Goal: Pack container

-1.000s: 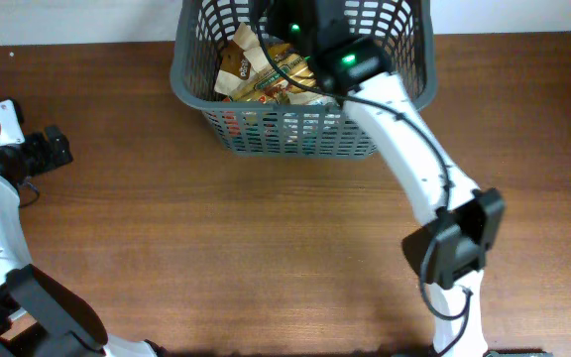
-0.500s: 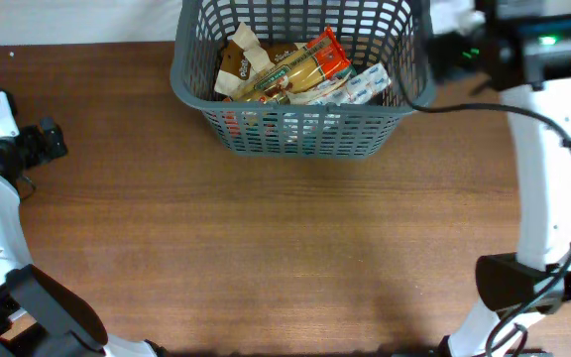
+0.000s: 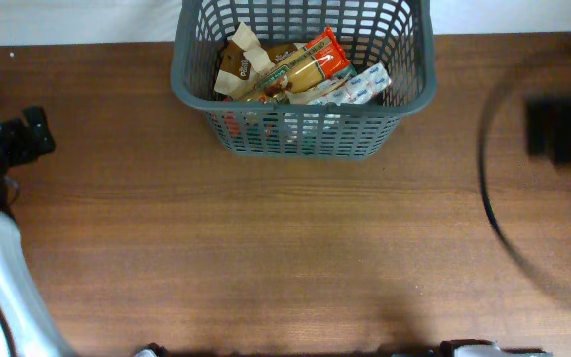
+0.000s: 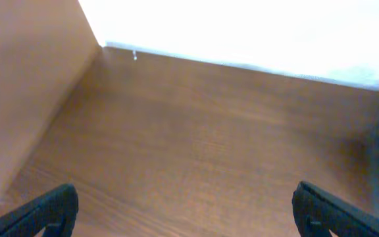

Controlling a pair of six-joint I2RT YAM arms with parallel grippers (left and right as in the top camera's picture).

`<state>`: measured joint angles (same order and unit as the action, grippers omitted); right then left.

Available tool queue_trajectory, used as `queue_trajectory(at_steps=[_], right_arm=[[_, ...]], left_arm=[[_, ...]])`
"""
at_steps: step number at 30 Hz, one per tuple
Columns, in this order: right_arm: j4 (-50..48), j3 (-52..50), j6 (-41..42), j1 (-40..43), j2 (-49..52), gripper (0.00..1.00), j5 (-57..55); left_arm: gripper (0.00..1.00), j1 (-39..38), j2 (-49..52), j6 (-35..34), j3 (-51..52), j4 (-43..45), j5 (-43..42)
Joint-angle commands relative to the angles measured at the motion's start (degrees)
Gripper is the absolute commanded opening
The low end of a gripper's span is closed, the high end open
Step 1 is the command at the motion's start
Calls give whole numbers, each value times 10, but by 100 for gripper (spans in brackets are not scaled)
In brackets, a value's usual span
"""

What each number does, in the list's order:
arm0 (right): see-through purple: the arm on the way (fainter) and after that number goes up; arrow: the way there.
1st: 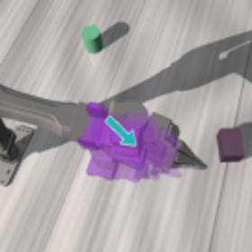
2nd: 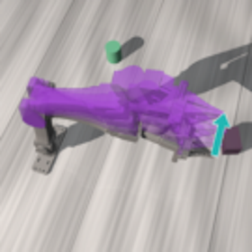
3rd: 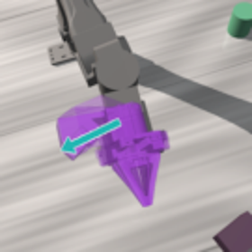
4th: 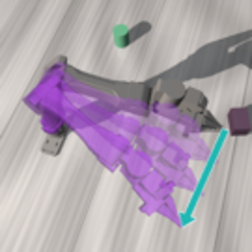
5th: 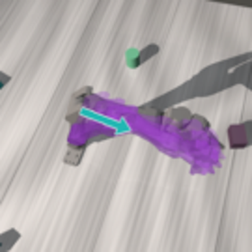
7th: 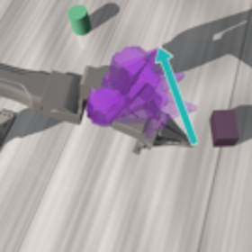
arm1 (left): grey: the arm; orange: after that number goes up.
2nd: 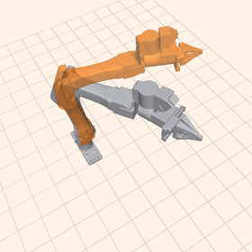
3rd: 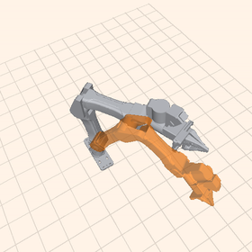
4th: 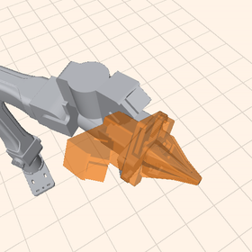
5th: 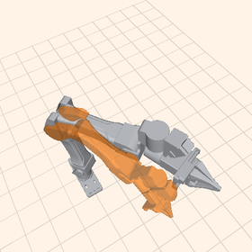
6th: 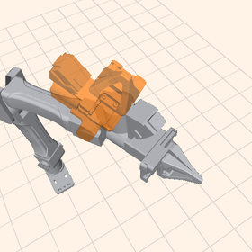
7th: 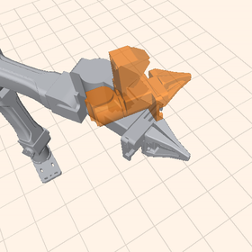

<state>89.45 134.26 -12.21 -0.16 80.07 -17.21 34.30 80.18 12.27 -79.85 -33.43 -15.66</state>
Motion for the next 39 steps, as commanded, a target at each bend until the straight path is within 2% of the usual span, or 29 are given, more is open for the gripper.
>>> queue_trajectory(at_steps=[1,4,7,11,19,27,31,34,36,39], right_arm=[[35,-24,75,3,-67,99,-31],[50,-78,110,1,-129,99,-56],[51,-184,116,1,-217,99,-60],[51,-319,134,1,-318,99,-59],[52,-546,157,-26,-536,99,-54],[64,-588,157,-43,-653,99,-42],[70,-589,157,-43,-692,99,-36],[69,-590,157,-43,-710,99,-36],[50,-595,157,-43,-713,99,-36],[-62,-630,157,-43,-713,99,-17]], left_arm=[[99,1,-30,26,-9,-32,-12],[99,-15,-48,29,-9,-53,-11],[99,-48,-84,47,-9,-74,-9],[99,-91,-139,64,-9,-114,48],[99,-183,-305,82,17,-199,82],[99,-248,-458,103,190,-222,109],[99,-278,-550,105,304,-191,116],[99,-287,-609,105,342,-162,140],[99,-286,-629,105,356,-153,162],[99,-286,-634,101,387,-100,161]])
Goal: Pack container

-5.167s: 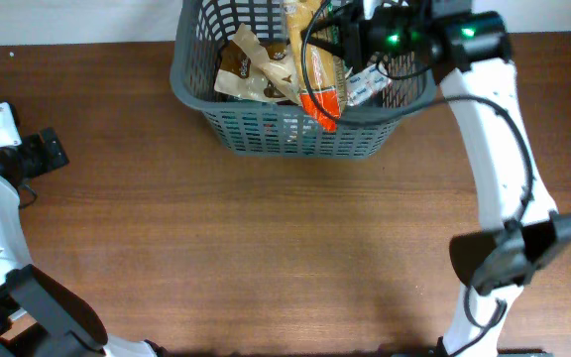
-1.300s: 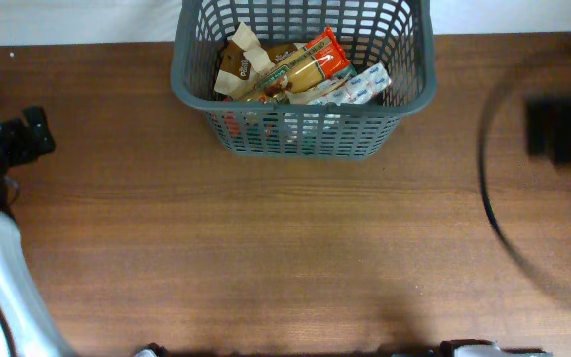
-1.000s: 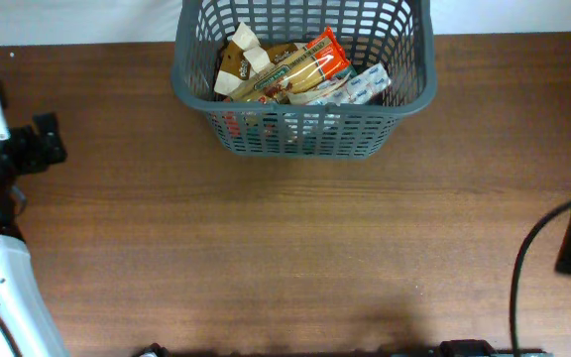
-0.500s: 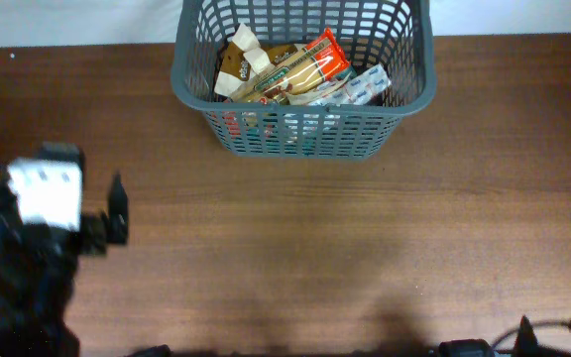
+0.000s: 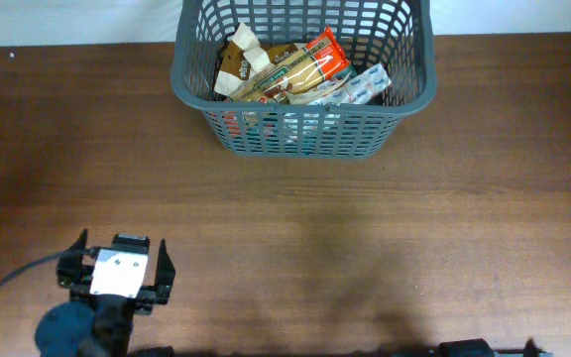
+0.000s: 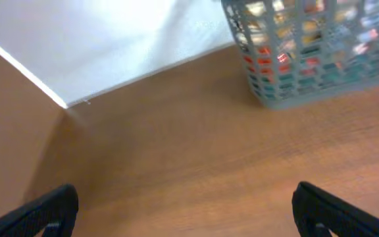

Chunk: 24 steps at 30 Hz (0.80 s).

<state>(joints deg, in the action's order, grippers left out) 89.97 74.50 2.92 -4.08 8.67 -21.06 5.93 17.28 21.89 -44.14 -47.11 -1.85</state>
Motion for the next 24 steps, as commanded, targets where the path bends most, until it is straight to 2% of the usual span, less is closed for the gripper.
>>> queue_trajectory(at_steps=[1,2,6,7,8,12,16,21,24], right_arm=[[-104,-51,4,-4,2,99,27],[-158,-91,3,-4,2,99,31],[-274,-235,3,-4,3,99,103],[-345,-308,3,-4,5,99,151],[-393,-340,3,-4,6,99,175],[-489,-396,-35,-4,9,99,177],[-531,-439,-1,-4,11,99,177],[-565,-545,128,-4,11,99,177],[-583,-581,157,-4,11,99,177]], left_arm=[[99,-3,-5,5,45,65,23],[99,-3,-5,4,67,113,23],[99,-3,-4,-47,144,265,23],[99,-3,-4,-59,196,354,23],[99,-3,-4,-59,219,391,23],[99,-3,8,-83,288,525,23],[99,-3,31,-155,290,553,23],[99,-3,56,-222,290,567,23],[99,-3,65,-226,290,564,23]])
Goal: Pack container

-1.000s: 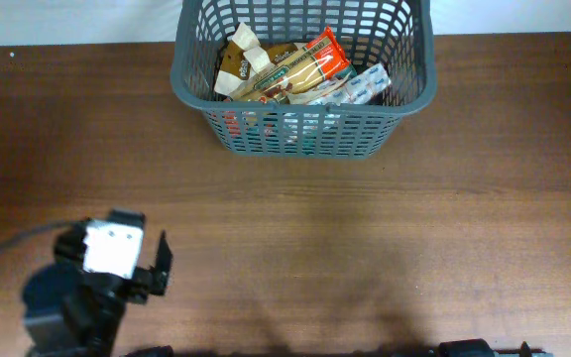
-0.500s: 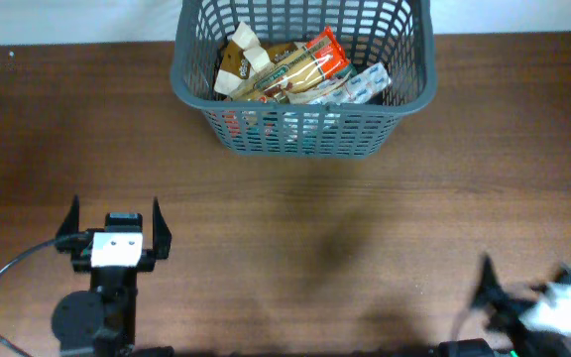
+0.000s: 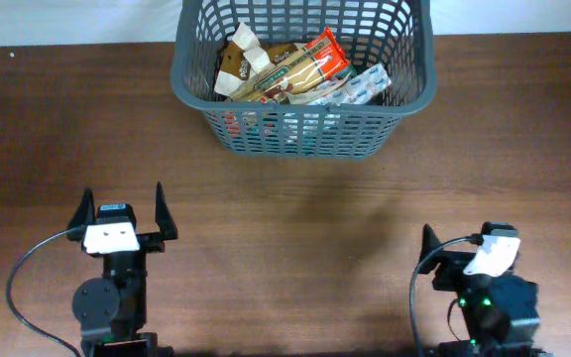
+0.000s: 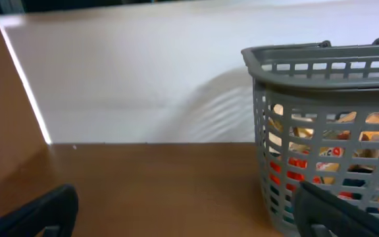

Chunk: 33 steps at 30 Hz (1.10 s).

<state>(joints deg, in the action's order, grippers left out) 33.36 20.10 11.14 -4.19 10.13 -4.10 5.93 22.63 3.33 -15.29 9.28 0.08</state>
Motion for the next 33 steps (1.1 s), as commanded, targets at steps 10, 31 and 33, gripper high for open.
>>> queue_trajectory(at_steps=[10,31,33], right_arm=[[-28,-98,71,-3,-4,99,-40],[-51,-121,72,-3,-1,99,-45],[-51,-121,72,-3,-7,99,-45]], left_arm=[[99,-3,24,-40,3,-24,20],[99,-1,167,-40,3,9,81],[99,-1,198,-40,3,44,81]])
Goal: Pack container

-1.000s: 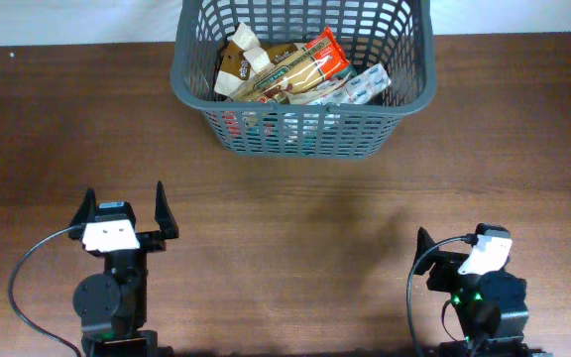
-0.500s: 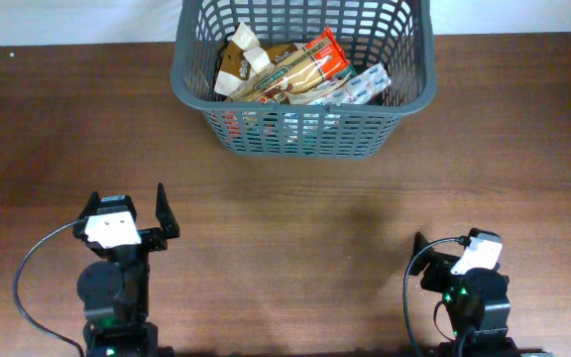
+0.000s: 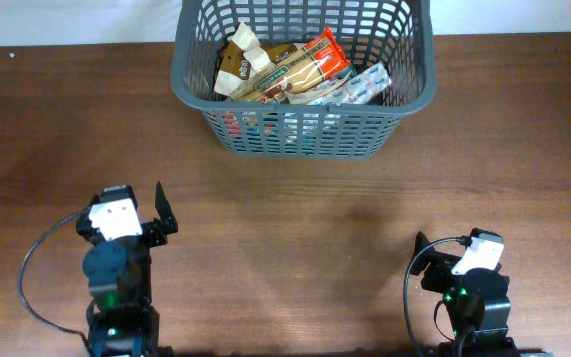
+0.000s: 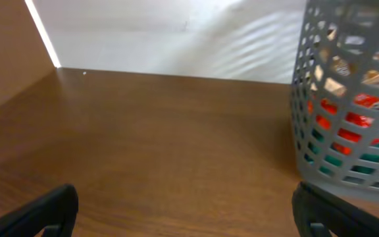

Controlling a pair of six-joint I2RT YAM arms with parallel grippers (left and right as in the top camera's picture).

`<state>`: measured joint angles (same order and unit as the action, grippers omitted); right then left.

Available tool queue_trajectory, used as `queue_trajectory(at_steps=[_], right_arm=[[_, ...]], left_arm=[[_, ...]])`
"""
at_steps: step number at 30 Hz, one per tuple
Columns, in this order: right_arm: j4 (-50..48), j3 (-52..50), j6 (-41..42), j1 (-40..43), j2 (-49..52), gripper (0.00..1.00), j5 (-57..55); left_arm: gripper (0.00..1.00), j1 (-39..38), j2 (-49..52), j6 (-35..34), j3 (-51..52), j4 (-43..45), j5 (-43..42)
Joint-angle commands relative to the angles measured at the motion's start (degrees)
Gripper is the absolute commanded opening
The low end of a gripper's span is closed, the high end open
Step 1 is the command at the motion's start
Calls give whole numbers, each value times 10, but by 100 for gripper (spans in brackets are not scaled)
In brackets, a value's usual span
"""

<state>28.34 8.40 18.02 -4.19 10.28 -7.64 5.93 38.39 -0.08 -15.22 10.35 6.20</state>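
The grey plastic basket point(image 3: 303, 69) stands at the back middle of the table, holding several snack packets point(image 3: 295, 67). In the left wrist view the basket point(image 4: 354, 99) rises at the right with red and teal wrappers behind its mesh. My left gripper point(image 3: 127, 203) is at the front left, well short of the basket. It is open and empty, and in the left wrist view my left gripper point(image 4: 186, 214) has only bare wood between its fingertips. My right gripper point(image 3: 454, 246) sits at the front right with one finger spread wide, holding nothing.
The brown wooden table point(image 3: 295, 218) runs between the basket and both arms. A white wall point(image 4: 176, 33) backs the table. Black cables loop beside each arm base at the front edge.
My left wrist has turned and dipped a little, so the basket now sits further right in its view and more table shows. The right arm sits slightly nearer the front edge. The basket is unchanged.
At first the left arm was at the table's left edge and the right arm a blur at the right edge. Then the left arm was low at the front left. After that both arms stood at the front, open and empty, as now. The basket's contents never changed.
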Motion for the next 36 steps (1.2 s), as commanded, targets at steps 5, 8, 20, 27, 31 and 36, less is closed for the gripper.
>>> queue_trajectory(at_steps=[5,8,20,27,31,36], right_arm=[[0,-4,3,-3,-37,99,-10],[0,-4,3,-3,-78,99,-10],[1,-5,3,-3,-101,99,-10],[1,-5,3,-3,-101,99,-10],[1,-5,3,-2,-101,99,-10],[0,-5,3,-3,-101,99,-10]], left_arm=[[99,-1,108,-6,2,137,20],[99,-1,143,-6,2,204,16],[99,1,217,-6,2,323,17],[99,1,219,-6,2,258,18],[99,1,219,-6,2,146,18],[99,1,219,-6,2,-44,18]])
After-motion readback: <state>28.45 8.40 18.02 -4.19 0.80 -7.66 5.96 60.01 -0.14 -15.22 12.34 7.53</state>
